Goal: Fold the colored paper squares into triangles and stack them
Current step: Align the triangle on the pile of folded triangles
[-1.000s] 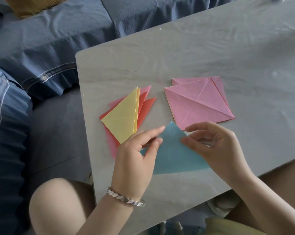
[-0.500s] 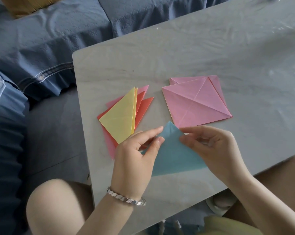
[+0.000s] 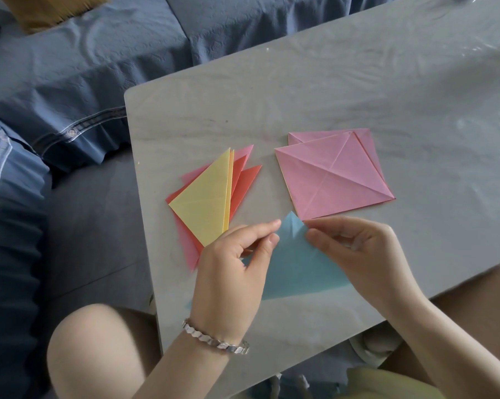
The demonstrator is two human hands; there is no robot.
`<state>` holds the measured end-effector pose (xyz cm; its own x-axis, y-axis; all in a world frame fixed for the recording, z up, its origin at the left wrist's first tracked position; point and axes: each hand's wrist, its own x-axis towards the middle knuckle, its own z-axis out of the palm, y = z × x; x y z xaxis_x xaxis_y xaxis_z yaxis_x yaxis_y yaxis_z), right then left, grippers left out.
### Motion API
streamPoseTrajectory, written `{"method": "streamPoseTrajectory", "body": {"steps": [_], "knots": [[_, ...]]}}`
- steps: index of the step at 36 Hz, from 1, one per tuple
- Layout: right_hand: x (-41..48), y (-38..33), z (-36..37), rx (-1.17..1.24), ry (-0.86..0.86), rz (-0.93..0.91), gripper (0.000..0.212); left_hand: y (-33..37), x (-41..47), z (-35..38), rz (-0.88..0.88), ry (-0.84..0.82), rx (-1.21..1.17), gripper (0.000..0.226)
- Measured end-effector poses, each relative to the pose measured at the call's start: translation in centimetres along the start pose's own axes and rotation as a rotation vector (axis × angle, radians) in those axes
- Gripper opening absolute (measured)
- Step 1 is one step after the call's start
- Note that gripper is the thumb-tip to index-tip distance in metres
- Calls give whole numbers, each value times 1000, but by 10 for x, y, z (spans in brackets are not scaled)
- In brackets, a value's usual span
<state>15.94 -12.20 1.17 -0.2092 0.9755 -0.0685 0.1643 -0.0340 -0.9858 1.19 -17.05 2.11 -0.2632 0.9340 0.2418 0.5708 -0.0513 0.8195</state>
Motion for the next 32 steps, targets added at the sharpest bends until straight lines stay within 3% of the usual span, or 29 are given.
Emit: {"method": "streamPoseTrajectory", "body": {"steps": [8, 18, 22, 26, 29, 32], "knots": [[1, 6, 0, -53, -23, 21, 17, -3, -2, -1, 6, 18, 109, 14], [7, 12, -3, -160, -92, -25, 21, -3, 3, -1, -211, -91, -10, 14], [17, 7, -8, -360, -270, -161, 19, -5, 10, -1, -229, -185, -24, 20], [31, 0, -12, -576, -415, -384, 6, -7, 15, -3, -215, -316, 4, 10], [42, 4, -6, -712, -391, -618, 15, -12, 19, -3, -250, -304, -10, 10], [50, 14, -1, -827, -268, -705, 31, -26, 27, -3, -418, -180, -130, 18]]}}
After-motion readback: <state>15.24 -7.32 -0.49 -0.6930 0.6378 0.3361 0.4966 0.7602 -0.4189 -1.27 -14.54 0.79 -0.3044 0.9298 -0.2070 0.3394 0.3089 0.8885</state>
